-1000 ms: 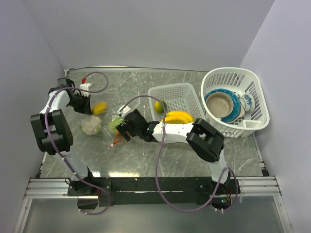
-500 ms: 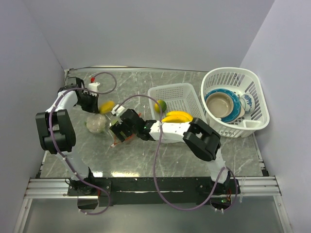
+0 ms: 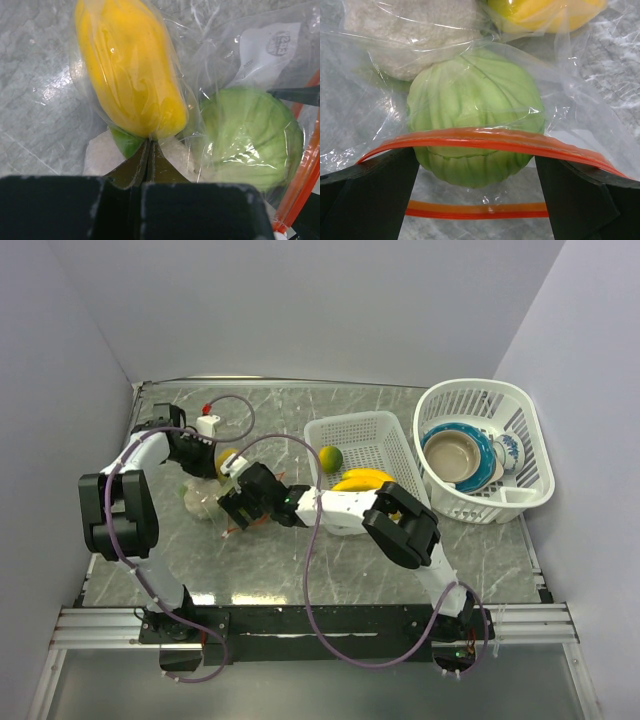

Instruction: Open the zip-top bag and remove the fake food

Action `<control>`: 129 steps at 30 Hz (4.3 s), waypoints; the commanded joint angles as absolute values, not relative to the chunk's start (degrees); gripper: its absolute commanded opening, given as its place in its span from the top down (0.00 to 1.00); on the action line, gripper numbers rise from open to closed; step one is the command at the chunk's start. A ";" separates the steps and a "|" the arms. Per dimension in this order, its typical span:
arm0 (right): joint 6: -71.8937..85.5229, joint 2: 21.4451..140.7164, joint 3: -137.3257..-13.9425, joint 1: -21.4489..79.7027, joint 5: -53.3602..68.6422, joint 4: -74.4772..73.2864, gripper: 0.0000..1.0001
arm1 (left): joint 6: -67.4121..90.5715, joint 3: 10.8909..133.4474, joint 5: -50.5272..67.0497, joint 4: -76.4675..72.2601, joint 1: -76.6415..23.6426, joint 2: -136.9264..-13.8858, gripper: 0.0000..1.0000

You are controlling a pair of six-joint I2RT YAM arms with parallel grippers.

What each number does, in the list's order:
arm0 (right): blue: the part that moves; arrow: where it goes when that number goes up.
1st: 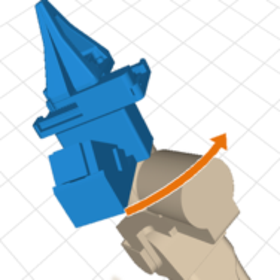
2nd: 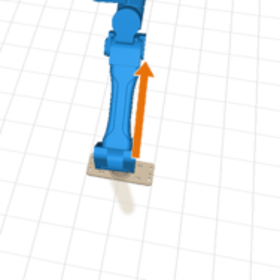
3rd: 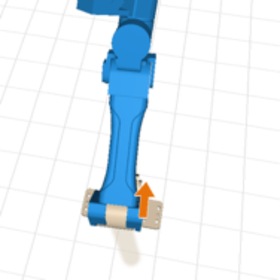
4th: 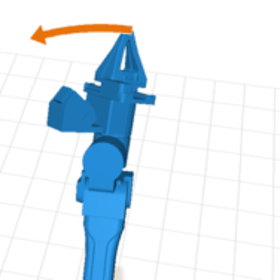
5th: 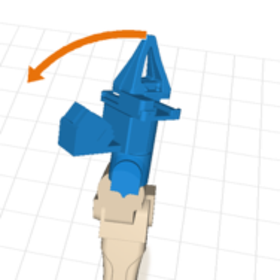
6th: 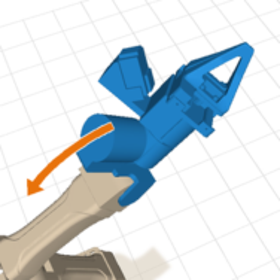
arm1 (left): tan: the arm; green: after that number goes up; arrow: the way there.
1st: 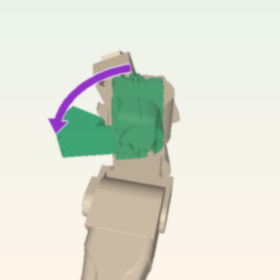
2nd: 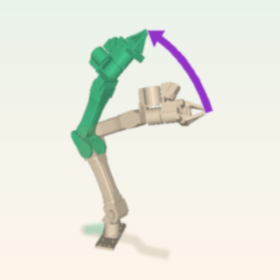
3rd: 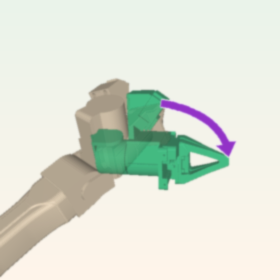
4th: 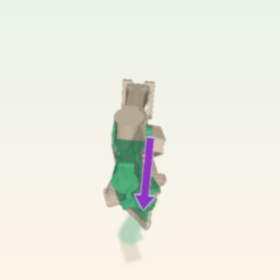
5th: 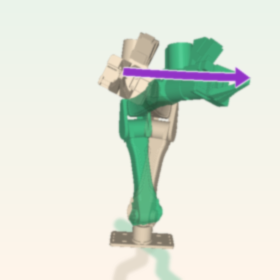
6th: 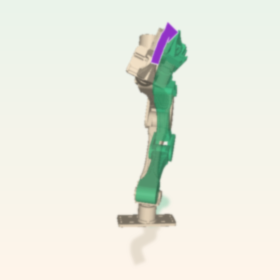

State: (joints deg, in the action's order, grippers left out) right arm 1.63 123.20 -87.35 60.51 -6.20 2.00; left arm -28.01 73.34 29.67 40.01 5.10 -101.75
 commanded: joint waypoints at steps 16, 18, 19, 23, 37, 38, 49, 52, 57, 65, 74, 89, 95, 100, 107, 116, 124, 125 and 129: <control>2.64 108.93 -74.64 60.91 -6.67 8.26 0.37 | -25.14 75.84 26.64 44.04 10.00 -108.45 0.99; 2.46 105.84 -72.61 60.91 -7.56 8.44 0.37 | -23.74 78.13 23.58 43.16 11.16 -109.86 0.99; 2.63 102.86 -70.77 60.91 -8.08 8.52 0.37 | -23.38 78.66 22.51 42.02 11.86 -110.12 0.99; 2.90 97.22 -67.33 60.82 -10.28 7.91 0.36 | -23.11 79.89 19.60 41.40 12.66 -109.69 0.99; 13.35 84.72 -56.60 43.43 -32.86 8.97 0.39 | -21.97 88.31 30.75 54.56 11.26 -103.89 0.97; 14.14 85.16 -56.95 41.68 -34.00 8.18 0.40 | -21.45 88.94 31.81 55.54 10.99 -103.10 0.96; 25.84 94.13 -65.57 38.58 -42.28 -6.68 0.00 | -17.49 94.73 35.42 60.99 4.84 -95.98 0.99; 24.53 92.20 -64.78 39.28 -42.54 -4.57 0.00 | -16.70 96.06 34.11 61.79 3.34 -95.02 0.99; 18.38 88.51 -63.55 43.76 -45.17 -1.15 0.00 | -16.52 88.97 27.26 56.18 2.81 -95.27 0.99; 11.61 86.30 -59.68 58.25 -46.06 3.95 0.00 | -16.26 80.41 14.06 46.49 2.90 -99.84 0.99; 14.33 92.37 -59.68 62.57 -39.91 4.91 0.01 | -14.86 90.62 22.76 53.18 2.72 -96.86 0.87; 14.77 97.74 -57.83 67.94 -35.77 8.17 0.05 | -17.67 80.07 15.63 44.56 5.97 -97.81 0.01; 15.12 96.94 -57.57 68.47 -35.07 8.26 0.04 | -18.02 82.44 21.62 43.52 10.37 -104.14 0.03; 15.91 97.30 -57.75 68.64 -34.63 8.17 0.04 | -18.11 83.23 28.80 44.38 10.46 -108.45 0.39; 15.91 97.82 -57.83 68.73 -34.10 8.44 0.04 | -17.58 87.44 34.45 50.09 10.20 -105.39 0.99; 16.26 98.70 -58.36 68.82 -34.10 8.61 0.03 | -15.30 90.97 35.25 57.92 4.32 -95.46 0.99; 16.52 99.05 -58.01 68.82 -34.02 8.88 0.03 | -15.02 86.67 28.31 56.61 2.72 -94.21 0.99; 16.44 98.97 -57.92 68.82 -34.01 8.96 0.03 | -15.12 84.40 26.56 54.17 2.72 -94.91 0.99; 16.52 98.53 -57.57 68.99 -33.93 8.88 0.03 | -15.55 79.55 18.73 48.53 2.72 -97.11 0.99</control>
